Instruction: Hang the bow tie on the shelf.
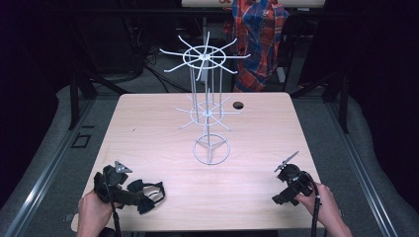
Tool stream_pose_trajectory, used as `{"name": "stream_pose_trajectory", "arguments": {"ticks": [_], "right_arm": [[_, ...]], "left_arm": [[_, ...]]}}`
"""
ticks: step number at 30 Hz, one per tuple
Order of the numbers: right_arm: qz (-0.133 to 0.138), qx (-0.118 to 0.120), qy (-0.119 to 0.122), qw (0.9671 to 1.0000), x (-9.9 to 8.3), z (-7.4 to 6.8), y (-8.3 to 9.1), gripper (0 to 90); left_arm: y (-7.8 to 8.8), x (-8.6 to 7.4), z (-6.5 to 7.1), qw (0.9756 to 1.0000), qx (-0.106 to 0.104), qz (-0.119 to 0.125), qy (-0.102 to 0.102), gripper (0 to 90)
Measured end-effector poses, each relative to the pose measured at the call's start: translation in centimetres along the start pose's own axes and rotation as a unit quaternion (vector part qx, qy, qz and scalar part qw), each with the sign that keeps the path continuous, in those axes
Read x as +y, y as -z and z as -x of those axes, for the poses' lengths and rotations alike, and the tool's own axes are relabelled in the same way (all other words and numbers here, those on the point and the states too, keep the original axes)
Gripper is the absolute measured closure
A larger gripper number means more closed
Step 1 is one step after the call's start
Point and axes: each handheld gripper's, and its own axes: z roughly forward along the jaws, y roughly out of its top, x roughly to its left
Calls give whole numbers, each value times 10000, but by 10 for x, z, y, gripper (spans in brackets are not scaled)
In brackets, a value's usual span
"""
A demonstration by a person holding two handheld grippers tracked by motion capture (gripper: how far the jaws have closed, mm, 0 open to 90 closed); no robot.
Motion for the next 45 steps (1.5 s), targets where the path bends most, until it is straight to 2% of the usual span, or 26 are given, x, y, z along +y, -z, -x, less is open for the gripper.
{"name": "stream_pose_trajectory", "arguments": {"ticks": [3, 7, 12, 13, 14, 15, 16, 17, 20, 28, 33, 35, 36, 37, 40, 45], "right_arm": [[-17, -24, 35, 10000, 0, 0, 1, 139], [-27, 17, 39, 10000, 0, -1, 0, 139], [-52, 16, 60, 10000, 0, -1, -1, 139], [-147, -3, 148, 9998, 1, -1, 1, 139], [-85, -53, 123, 9999, 0, -1, 0, 139], [-32, 4, 74, 10000, -1, -1, -1, 139], [46, 17, -6, 10000, -1, -2, -2, 139], [-48, 2, 66, 10000, 0, -1, -1, 140], [-75, 64, 56, 9999, 1, -2, -2, 139], [-68, 48, 82, 9999, 1, -1, -3, 139], [-56, 40, 90, 9999, 1, -1, -3, 139], [-57, 39, 95, 9999, 1, -1, -3, 139], [-199, 17, 187, 9996, 3, -1, -1, 139], [-198, 34, 189, 9996, 3, -1, -1, 139], [-94, 53, 104, 9999, 2, -1, -3, 139], [-130, 43, 124, 9998, 2, -2, -3, 139]], "left_arm": [[0, 0, 1, 10000, -60, -31, 12, 2], [0, 1, 6, 9998, -50, -117, -126, 2], [1, 3, 11, 9998, -72, -12, -164, 3], [2, 4, 13, 9998, -102, -27, -178, 3], [2, 4, 13, 9998, -102, -27, -178, 3], [2, 5, 15, 9996, -198, -6, -197, 2], [2, 5, 17, 9995, -192, -16, -238, 2], [1, 6, 19, 9995, -183, -38, -264, 2], [-1, 8, 23, 9990, -171, -122, -397, 3], [-3, 11, 35, 9979, -249, -60, -593, 1], [-7, 15, 47, 9958, -293, -192, -842, 2], [-8, 16, 49, 9955, -284, -251, -867, 1], [-10, 17, 51, 9944, -297, -348, -951, 1], [-12, 17, 55, 9937, -220, -426, -1015, 2], [-13, 19, 57, 9927, -270, -500, -1061, 2], [-15, 20, 61, 9909, -400, -531, -1167, 12]]}}
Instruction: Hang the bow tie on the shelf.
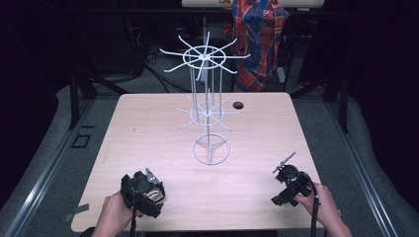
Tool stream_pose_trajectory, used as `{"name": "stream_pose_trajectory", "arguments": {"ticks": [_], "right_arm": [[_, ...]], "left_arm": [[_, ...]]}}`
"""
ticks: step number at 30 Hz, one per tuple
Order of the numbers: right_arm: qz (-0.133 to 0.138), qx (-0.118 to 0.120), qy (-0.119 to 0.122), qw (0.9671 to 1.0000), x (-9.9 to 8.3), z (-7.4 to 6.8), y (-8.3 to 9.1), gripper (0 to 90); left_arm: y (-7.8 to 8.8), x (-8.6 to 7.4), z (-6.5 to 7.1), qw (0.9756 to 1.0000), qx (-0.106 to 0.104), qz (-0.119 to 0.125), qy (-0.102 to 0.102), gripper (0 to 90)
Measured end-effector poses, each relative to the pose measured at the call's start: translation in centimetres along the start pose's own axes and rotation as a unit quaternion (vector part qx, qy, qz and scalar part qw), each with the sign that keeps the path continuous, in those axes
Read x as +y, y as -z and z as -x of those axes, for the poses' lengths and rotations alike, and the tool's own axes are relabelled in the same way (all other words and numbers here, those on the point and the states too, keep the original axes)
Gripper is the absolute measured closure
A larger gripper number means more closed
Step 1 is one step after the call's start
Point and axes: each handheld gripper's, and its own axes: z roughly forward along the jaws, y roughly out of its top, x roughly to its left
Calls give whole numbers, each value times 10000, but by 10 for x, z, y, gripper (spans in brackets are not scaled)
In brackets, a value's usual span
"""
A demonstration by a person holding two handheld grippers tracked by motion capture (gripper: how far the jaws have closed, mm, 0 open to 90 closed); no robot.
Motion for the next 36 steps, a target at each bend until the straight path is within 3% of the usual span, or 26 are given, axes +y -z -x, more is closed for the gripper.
{"name": "stream_pose_trajectory", "arguments": {"ticks": [18, 19, 21, 23, 25, 29, 36], "right_arm": [[-2, 13, 9, 10000, 0, 0, -1, 139], [-2, 11, 7, 10000, 0, 0, -1, 139], [-2, 10, 5, 10000, 0, 0, -1, 139], [-6, 12, 5, 10000, 0, 0, -1, 139], [-21, 3, 10, 10000, 0, -1, -1, 140], [-115, 17, 83, 9999, 1, 0, 1, 139], [-38, 4, 11, 10000, 0, -1, -1, 140]], "left_arm": [[-15, 10, 9, 9985, -299, -352, -305, 5], [-16, 10, 10, 9983, -293, -385, -338, 22], [-17, 10, 11, 9977, -363, -431, -382, 145], [-19, 10, 13, 9973, -335, -470, -453, 175], [-20, 11, 14, 9970, -354, -484, -490, 282], [-22, 12, 15, 9965, -338, -534, -556, 389], [-25, 14, 18, 9958, -196, -595, -673, 486]]}}
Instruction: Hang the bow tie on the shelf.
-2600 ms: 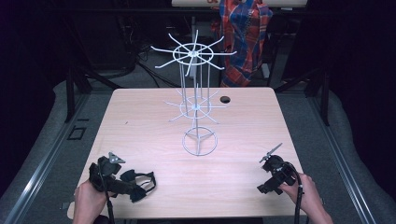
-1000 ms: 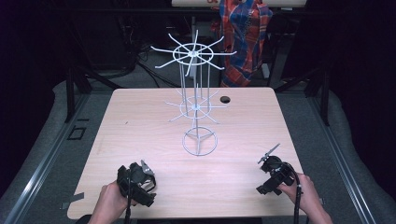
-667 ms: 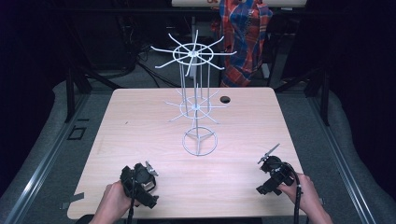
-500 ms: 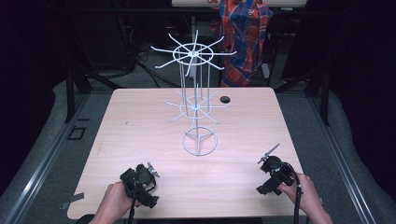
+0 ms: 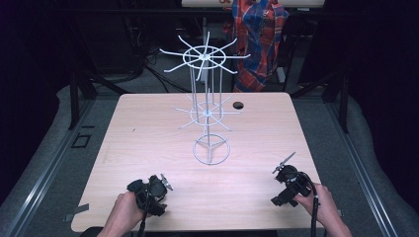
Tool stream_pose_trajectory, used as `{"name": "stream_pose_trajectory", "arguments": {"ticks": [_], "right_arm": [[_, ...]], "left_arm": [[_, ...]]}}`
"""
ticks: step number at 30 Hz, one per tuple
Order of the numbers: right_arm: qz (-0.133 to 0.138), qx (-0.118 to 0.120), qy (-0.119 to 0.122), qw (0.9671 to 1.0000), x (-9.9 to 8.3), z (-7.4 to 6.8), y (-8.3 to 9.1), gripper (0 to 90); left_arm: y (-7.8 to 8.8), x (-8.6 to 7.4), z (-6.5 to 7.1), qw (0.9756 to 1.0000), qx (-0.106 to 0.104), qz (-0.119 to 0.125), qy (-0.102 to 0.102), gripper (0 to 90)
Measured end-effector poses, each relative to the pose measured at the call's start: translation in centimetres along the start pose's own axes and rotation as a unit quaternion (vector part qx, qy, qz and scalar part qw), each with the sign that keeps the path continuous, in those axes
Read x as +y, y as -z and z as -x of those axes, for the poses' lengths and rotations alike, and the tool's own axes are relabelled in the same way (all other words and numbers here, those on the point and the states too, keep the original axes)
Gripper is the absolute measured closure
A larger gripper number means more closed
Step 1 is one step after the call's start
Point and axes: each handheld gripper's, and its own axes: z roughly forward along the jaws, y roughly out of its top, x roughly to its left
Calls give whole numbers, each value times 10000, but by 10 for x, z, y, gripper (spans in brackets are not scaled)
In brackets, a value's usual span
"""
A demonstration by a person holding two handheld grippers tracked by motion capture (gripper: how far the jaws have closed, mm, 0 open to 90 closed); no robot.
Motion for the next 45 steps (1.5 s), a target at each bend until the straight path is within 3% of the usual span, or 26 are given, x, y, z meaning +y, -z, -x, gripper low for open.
{"name": "stream_pose_trajectory", "arguments": {"ticks": [9, 19, 24, 29, 35, 37, 40, 43, 45], "right_arm": [[3, 15, 1, 10000, 0, -1, -1, 139], [-25, 0, 14, 10000, 0, 0, 0, 140], [-29, -8, 23, 10000, 0, 0, 0, 139], [-2, -2, 33, 10000, 0, 0, 0, 140], [82, -4, -57, 9999, -1, -2, -1, 140], [92, 3, -51, 9999, -1, -1, -1, 140], [-188, -36, 180, 9997, 1, 1, 3, 140], [-84, -2, 90, 9999, 0, 0, 2, 140], [-96, -2, 106, 9999, 0, 1, 2, 140]], "left_arm": [[-9, 5, 1, 9997, 27, -245, -60, 699], [-5, 4, -1, 9999, 102, -48, 36, 877], [-6, 3, -2, 9999, 104, -111, 23, 883], [-10, 3, -3, 9995, 61, -309, 57, 790], [-10, 3, -3, 9994, 54, -355, 31, 893], [-10, 2, -3, 9994, 58, -328, 27, 894], [-8, 1, -3, 9998, 11, -206, 66, 894], [0, -2, -11, 9990, -282, 162, 320, 894], [3, -4, -14, 9984, -332, 249, 384, 894]]}}
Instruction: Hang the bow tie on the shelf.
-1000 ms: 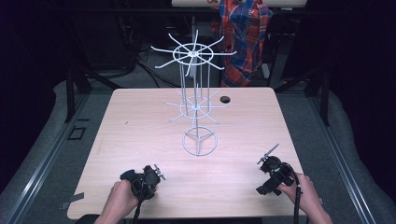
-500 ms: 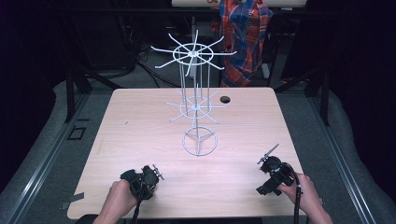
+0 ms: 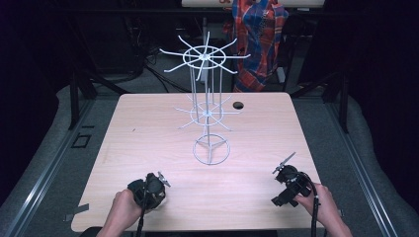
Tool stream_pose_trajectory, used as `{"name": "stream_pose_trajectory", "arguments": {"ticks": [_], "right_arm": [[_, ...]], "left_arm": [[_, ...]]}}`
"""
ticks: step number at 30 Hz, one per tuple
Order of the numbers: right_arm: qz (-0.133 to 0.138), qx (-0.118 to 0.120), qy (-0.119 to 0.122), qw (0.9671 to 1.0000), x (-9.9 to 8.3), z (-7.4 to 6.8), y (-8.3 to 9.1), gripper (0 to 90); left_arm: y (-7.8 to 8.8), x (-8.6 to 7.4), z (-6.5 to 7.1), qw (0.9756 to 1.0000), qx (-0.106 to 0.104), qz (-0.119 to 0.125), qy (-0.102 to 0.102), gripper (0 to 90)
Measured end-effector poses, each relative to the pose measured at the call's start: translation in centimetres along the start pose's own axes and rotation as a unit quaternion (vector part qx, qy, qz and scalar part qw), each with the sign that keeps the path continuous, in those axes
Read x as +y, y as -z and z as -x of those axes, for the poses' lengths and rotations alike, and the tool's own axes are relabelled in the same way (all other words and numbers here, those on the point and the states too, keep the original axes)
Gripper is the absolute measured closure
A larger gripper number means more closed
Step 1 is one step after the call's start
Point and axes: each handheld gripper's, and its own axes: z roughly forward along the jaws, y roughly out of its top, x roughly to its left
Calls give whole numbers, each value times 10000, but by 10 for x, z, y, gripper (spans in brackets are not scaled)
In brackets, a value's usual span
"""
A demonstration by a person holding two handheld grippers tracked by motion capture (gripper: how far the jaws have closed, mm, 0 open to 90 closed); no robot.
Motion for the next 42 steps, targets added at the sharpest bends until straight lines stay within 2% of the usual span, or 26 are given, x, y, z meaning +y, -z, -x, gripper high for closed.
{"name": "stream_pose_trajectory", "arguments": {"ticks": [2, 3, 4, 5, 8, 9, 10, 11, 16, 18, 22, 23, 24, 26, 28, 29, 30, 32, 34, 35, 37, 40, 42], "right_arm": [[-3, 1, -1, 10000, 0, 0, 0, 140], [4, 0, -5, 10000, 0, 0, 0, 140], [3, 1, -3, 10000, 0, 0, 0, 140], [0, 2, -3, 10000, 0, 0, 0, 140], [-23, -25, 16, 10000, 0, 0, 0, 140], [-23, -24, 19, 10000, 0, 0, 0, 140], [-23, -24, 19, 10000, 0, 0, 0, 140], [-22, -23, 14, 10000, 0, 0, 0, 140], [-27, -24, 13, 10000, 0, 0, 0, 140], [-33, -26, 16, 10000, 0, 0, 0, 140], [-1, -8, -2, 10000, 0, 0, 0, 140], [1, -8, -3, 10000, 0, 0, 0, 140], [4, -9, -2, 10000, 0, 0, 0, 140], [12, -7, 2, 10000, 0, 0, 0, 140], [17, -4, 7, 10000, 0, 0, 0, 140], [17, -4, 7, 10000, 0, 0, 0, 140], [22, 4, 4, 10000, 0, 0, 0, 139], [21, 7, 4, 10000, 0, 0, 0, 140], [-6, -14, 30, 10000, 0, 0, 0, 140], [110, 29, -78, 9999, -1, -1, -2, 140], [100, 33, -92, 9999, -1, -1, -2, 140], [88, 28, -96, 9999, -1, -1, -2, 140], [95, 28, -101, 9999, -1, 0, -2, 140]], "left_arm": [[6, -4, -7, 9994, -143, 252, 195, 894], [10, -6, -11, 9981, -223, 452, 357, 894], [12, -8, -14, 9971, -265, 572, 424, 894], [12, -8, -14, 9971, -265, 572, 424, 894], [20, -13, -21, 9923, -463, 936, 666, 894], [21, -15, -23, 9913, -479, 1002, 706, 894], [21, -15, -23, 9913, -479, 1002, 706, 894], [24, -16, -24, 9894, -512, 1118, 770, 894], [30, -19, -27, 9857, -496, 1362, 859, 895], [33, -21, -29, 9834, -501, 1492, 906, 896], [37, -26, -34, 9762, -580, 1770, 1108, 898], [37, -26, -34, 9762, -580, 1770, 1108, 897], [40, -29, -37, 9732, -622, 1876, 1178, 898], [43, -30, -38, 9698, -646, 1989, 1253, 898], [45, -31, -40, 9670, -639, 2112, 1277, 898], [45, -31, -40, 9670, -639, 2112, 1277, 898], [49, -32, -40, 9634, -660, 2230, 1331, 898], [51, -33, -41, 9602, -681, 2342, 1364, 898], [54, -34, -42, 9577, -701, 2427, 1374, 899], [55, -34, -43, 9561, -700, 2474, 1407, 900], [57, -35, -44, 9533, -752, 2550, 1433, 899], [60, -36, -47, 9476, -819, 2698, 1503, 900], [62, -36, -48, 9456, -840, 2768, 1490, 900]]}}
